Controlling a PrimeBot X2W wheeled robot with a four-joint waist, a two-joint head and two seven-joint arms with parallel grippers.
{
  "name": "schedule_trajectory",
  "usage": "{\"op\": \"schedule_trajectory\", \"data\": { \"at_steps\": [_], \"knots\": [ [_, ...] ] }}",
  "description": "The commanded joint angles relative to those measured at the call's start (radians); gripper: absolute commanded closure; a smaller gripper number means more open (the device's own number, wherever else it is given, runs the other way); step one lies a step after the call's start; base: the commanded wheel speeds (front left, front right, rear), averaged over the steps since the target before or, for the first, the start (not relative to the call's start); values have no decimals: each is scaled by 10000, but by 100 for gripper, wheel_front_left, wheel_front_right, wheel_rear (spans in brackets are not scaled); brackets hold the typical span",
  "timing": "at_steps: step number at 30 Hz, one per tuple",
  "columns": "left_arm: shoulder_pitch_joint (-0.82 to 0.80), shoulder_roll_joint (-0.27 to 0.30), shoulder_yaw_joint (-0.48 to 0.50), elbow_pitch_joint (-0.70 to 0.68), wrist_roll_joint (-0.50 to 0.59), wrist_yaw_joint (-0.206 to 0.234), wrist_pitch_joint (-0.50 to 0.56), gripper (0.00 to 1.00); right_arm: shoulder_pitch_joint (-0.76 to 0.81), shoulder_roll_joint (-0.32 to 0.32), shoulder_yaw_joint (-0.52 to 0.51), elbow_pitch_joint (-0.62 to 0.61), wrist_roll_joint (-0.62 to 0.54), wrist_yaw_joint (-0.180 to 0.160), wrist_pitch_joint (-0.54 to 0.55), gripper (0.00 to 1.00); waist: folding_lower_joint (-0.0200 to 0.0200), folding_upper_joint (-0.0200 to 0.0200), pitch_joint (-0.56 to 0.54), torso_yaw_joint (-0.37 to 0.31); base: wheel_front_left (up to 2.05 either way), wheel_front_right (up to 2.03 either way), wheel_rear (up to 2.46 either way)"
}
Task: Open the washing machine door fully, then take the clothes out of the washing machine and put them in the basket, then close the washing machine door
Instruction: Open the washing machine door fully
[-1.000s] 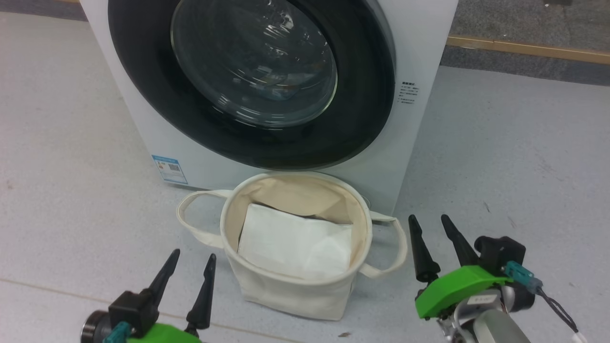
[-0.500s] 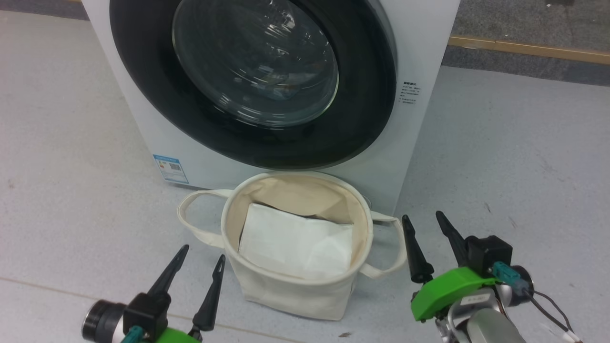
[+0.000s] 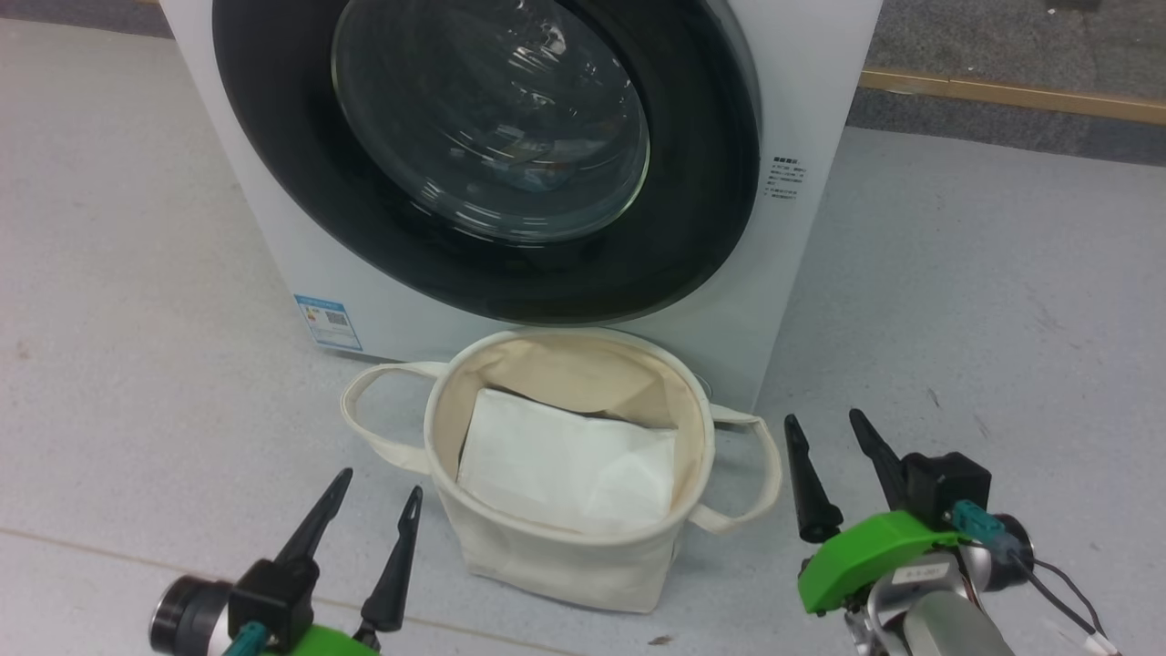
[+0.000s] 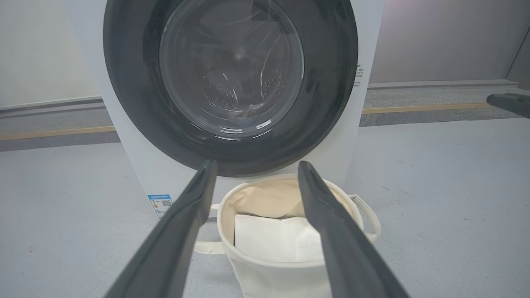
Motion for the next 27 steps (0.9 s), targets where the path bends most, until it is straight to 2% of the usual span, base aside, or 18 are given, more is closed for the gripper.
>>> {"op": "schedule_trajectory", "data": {
  "at_steps": [1,14,18,19,20,21,22,23,24,27],
  "knots": [
    [-561,184,437,-243,-34,67,-120,0,-510,-43,165,-269,-66,33,-55,0,0,0,-3,0,0,0,0],
    [-592,180,531,-345,-83,36,-120,0,-783,-43,51,-249,198,33,-243,0,0,0,345,117,0,0,0],
    [-536,290,575,-401,-60,-1,-120,0,-1047,-43,28,-236,713,33,-334,0,0,0,608,116,0,0,0],
    [-510,336,600,-416,-53,-2,-120,0,-1140,-43,-11,-236,939,33,-371,5,0,0,694,111,0,0,0],
    [-493,367,636,-438,-65,-1,-120,0,-1239,-43,-67,-223,1113,33,-409,29,0,0,777,115,0,0,0],
    [-483,393,683,-475,-80,8,-120,0,-1338,-43,-139,-207,1316,33,-445,78,0,0,867,129,0,0,0],
    [-483,393,683,-475,-80,8,-120,0,-1338,-43,-139,-207,1316,33,-445,78,0,0,867,129,0,0,0],
    [-482,406,731,-515,-101,19,-120,0,-1439,-43,-219,-184,1520,33,-479,91,0,0,954,150,0,0,0],
    [-485,406,775,-545,-133,24,-120,0,-1541,-43,-314,-148,1687,33,-510,100,0,0,1033,180,0,0,0],
    [-582,373,822,-674,-159,-10,-120,0,-2015,-43,-667,61,2218,33,-580,100,0,0,1366,333,0,0,0]
  ]
}}
